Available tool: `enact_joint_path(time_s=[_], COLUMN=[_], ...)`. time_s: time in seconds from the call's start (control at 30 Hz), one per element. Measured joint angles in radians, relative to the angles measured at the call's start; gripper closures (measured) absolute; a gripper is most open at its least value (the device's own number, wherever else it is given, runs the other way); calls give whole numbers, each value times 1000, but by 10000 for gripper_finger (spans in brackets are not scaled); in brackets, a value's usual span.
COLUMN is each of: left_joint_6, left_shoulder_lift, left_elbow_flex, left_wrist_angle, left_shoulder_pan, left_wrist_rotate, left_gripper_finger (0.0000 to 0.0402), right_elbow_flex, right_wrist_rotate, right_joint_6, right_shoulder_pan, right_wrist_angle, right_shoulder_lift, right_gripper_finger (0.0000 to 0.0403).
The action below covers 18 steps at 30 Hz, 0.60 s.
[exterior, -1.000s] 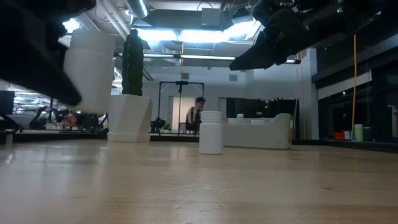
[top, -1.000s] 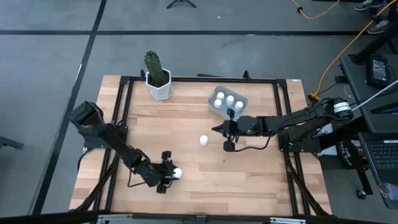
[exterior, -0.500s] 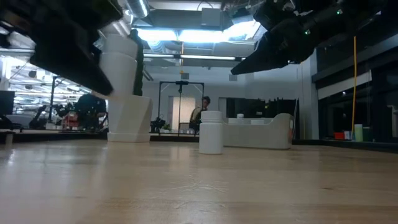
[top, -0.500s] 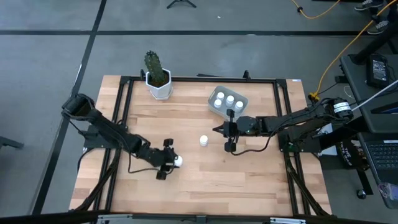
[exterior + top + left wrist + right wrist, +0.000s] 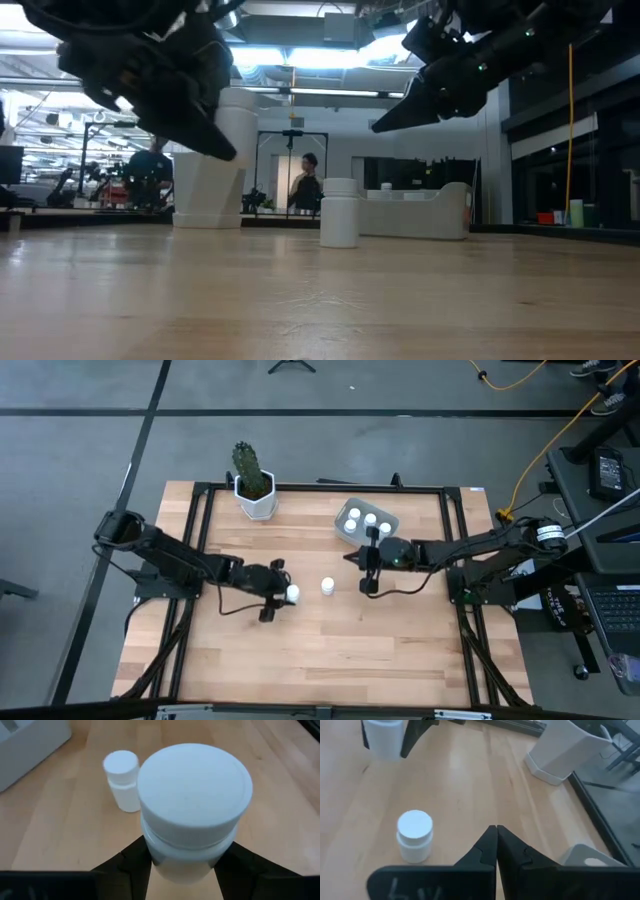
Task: Pick and place pill bottles into a basket
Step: Put the white pill bottle into the gray bin
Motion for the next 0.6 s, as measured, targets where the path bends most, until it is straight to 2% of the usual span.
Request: enact_joint_path(time_s=[0.23, 0.43, 0.6], left_joint_6=[82, 90, 94], left_shoulder_lift=[0, 0, 0], left_elbow_flex=[0, 1, 33], left_wrist_angle=[51, 51, 31], left_shoulder_pan=[111, 251, 352], left_wrist_rotate=[112, 200, 217], left_gripper_finger=[231, 231, 231], right_elbow_flex=[0, 11, 70], right_wrist_rotate=[0, -5, -127], right_joint_6=[-8, -5, -10], right_shoulder_pan=[-36, -80, -139], right_wrist_angle=[10, 11, -12], right_shoulder_lift=[0, 0, 0], right_gripper_finger=[396, 395, 395])
